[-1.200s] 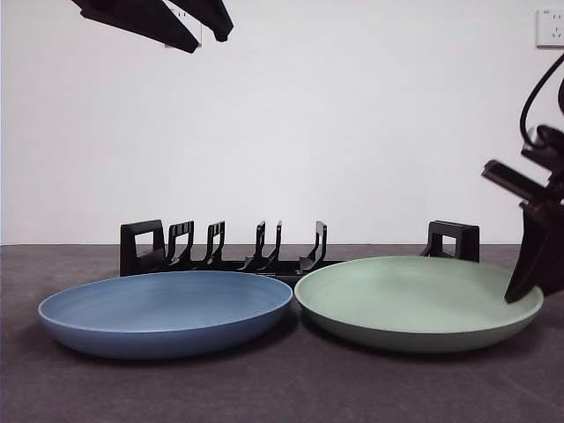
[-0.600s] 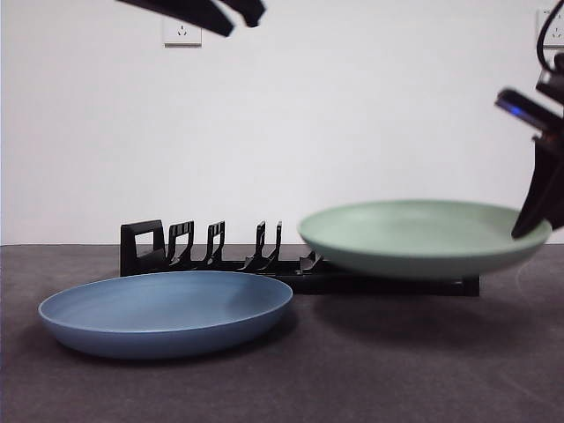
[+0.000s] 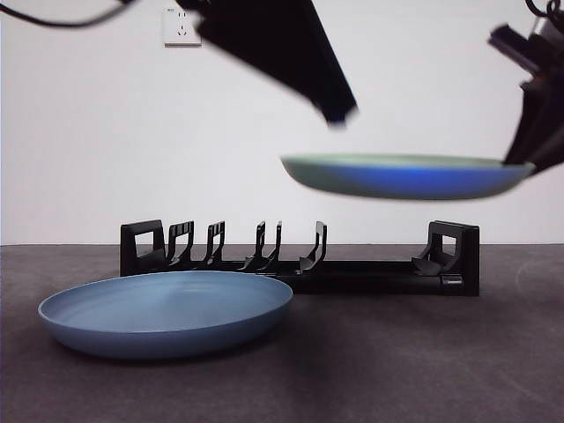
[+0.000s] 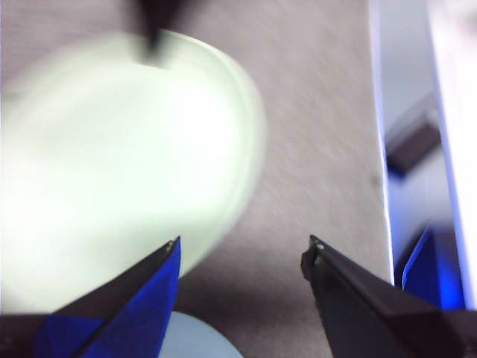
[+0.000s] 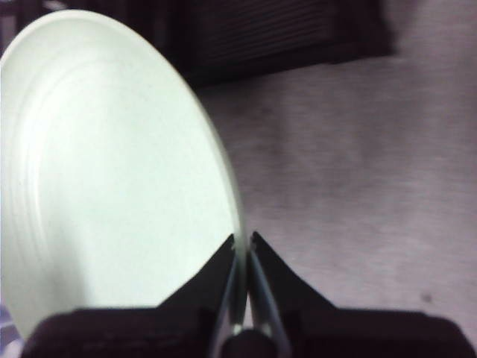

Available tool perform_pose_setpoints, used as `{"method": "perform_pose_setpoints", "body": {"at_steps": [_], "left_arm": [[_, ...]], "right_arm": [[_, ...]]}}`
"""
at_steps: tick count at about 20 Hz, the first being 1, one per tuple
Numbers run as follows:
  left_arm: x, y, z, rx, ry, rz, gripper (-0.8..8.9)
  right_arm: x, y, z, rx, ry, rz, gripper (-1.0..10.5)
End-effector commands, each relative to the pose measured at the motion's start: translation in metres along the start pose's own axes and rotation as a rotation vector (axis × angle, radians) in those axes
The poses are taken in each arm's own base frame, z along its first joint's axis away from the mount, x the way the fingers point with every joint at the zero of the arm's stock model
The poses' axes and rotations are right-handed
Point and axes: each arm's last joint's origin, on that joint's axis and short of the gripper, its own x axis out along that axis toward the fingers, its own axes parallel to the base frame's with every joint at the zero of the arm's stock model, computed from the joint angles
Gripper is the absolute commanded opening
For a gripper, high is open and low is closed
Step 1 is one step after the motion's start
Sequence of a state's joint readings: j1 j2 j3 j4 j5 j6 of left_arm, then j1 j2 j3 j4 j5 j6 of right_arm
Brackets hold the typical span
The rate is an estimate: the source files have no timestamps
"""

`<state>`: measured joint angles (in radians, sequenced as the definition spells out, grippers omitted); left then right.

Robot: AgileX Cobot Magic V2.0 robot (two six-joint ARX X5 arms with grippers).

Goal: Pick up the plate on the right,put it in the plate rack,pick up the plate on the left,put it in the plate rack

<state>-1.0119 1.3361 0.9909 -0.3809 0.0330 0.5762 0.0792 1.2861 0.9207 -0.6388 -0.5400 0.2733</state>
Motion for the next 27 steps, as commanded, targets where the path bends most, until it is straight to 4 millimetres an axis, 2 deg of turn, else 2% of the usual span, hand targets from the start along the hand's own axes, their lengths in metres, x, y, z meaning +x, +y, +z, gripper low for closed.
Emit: {"method": "perform_pose_setpoints", "body": {"at_steps": [1, 5, 9, 11, 14, 15, 27], "left_arm": [[0.016, -0.007, 0.001, 0.092, 0.058, 0.028, 2.83], [0.031, -0.011, 0.000, 0.119, 0.109, 0.071, 2.83], [0.035, -0.010, 0.000, 0.117, 0.102, 0.080, 2.74], [0.035, -0.010, 0.001, 0.117, 0.097, 0.084, 1.94], [0.035, -0.010, 0.001, 0.117, 0.096, 0.085, 0.10], [0.035, -0.010, 0.001, 0.116, 0.095, 0.085, -0.17], [0.035, -0.010, 0.001, 0.116, 0.092, 0.078, -0.11]], "right_arm": [[0.000, 0.004, 0.001, -0.004, 0.004, 0.024, -0.2], [0.000, 0.005, 0.000, -0.011, 0.021, 0.042, -0.2], [0.000, 0.005, -0.001, -0.016, 0.032, 0.039, -0.2], [0.000, 0.005, -0.002, -0.015, 0.033, 0.039, -0.2], [0.000, 0.005, -0.002, -0.015, 0.033, 0.039, -0.2], [0.000, 0.005, -0.002, -0.015, 0.033, 0.039, -0.2], [-0.002, 0.008, 0.001, -0.028, 0.025, 0.067, -0.2]]}}
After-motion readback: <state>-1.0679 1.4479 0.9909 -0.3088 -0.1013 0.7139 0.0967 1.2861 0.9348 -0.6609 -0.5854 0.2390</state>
